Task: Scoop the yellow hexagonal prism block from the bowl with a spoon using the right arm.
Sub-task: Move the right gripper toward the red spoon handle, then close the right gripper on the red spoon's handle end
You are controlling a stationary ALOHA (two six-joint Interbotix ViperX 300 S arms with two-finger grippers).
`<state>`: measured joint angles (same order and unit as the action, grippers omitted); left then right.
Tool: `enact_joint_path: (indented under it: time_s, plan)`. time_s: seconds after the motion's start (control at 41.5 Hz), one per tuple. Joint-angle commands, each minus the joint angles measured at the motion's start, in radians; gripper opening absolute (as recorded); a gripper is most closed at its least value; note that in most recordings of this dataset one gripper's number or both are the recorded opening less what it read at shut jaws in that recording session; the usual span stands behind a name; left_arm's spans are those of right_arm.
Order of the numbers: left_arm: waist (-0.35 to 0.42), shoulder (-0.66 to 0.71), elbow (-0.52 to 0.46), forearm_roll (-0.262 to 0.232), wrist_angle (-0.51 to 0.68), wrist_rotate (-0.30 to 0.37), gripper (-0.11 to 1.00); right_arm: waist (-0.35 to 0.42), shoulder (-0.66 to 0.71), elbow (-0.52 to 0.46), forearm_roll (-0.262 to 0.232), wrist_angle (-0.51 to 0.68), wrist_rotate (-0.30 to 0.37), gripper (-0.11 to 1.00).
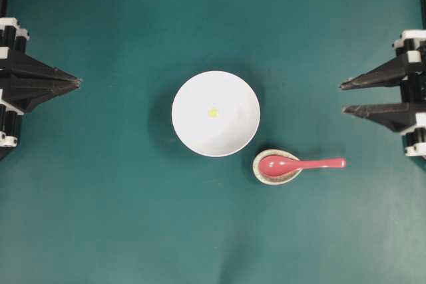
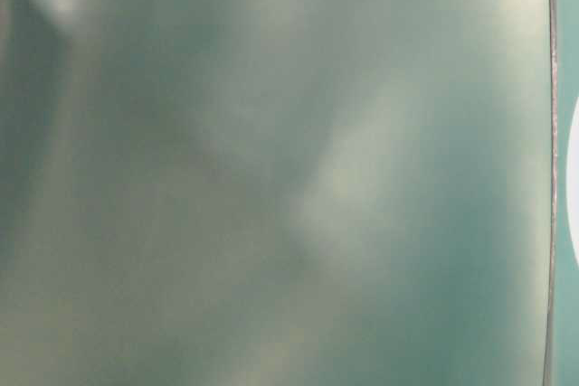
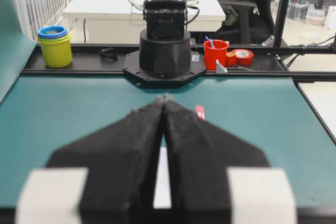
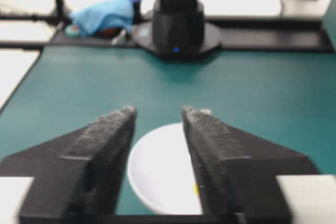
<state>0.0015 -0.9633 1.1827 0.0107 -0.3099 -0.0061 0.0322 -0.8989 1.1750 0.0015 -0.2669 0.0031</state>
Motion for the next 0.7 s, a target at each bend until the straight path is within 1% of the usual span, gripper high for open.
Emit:
enact_joint_path:
  time_s: [0.0, 0.048, 0.193, 0.313, 0.482, 0.602, 0.627, 0.675]
  plan:
    - [0.002, 0.005, -0.018, 0.003, -0.014, 0.0, -0.01, 0.014, 0.025, -0.005, 0.0, -0.008, 0.002, 0.53]
    - [0.002, 0.005, -0.017, 0.003, -0.015, 0.002, -0.01, 0.021, 0.043, -0.002, 0.0, -0.012, 0.002, 0.57]
    - [0.002, 0.005, -0.018, 0.005, -0.017, 0.014, -0.01, 0.035, 0.091, 0.012, 0.003, -0.035, 0.005, 0.56]
    - [0.002, 0.003, -0.018, 0.008, -0.017, 0.014, -0.01, 0.057, 0.144, 0.04, 0.015, -0.098, 0.006, 0.56]
    - [0.002, 0.003, -0.017, 0.009, -0.015, 0.015, -0.01, 0.1, 0.25, 0.107, 0.075, -0.259, 0.006, 0.56]
    - [0.003, 0.011, -0.017, 0.009, -0.012, 0.023, -0.01, 0.163, 0.356, 0.15, 0.137, -0.426, 0.006, 0.56]
    - [0.002, 0.011, -0.015, 0.009, -0.012, 0.023, -0.01, 0.181, 0.383, 0.156, 0.155, -0.465, 0.006, 0.56]
    - [0.002, 0.011, -0.015, 0.009, -0.012, 0.029, -0.01, 0.204, 0.422, 0.164, 0.175, -0.511, 0.006, 0.56]
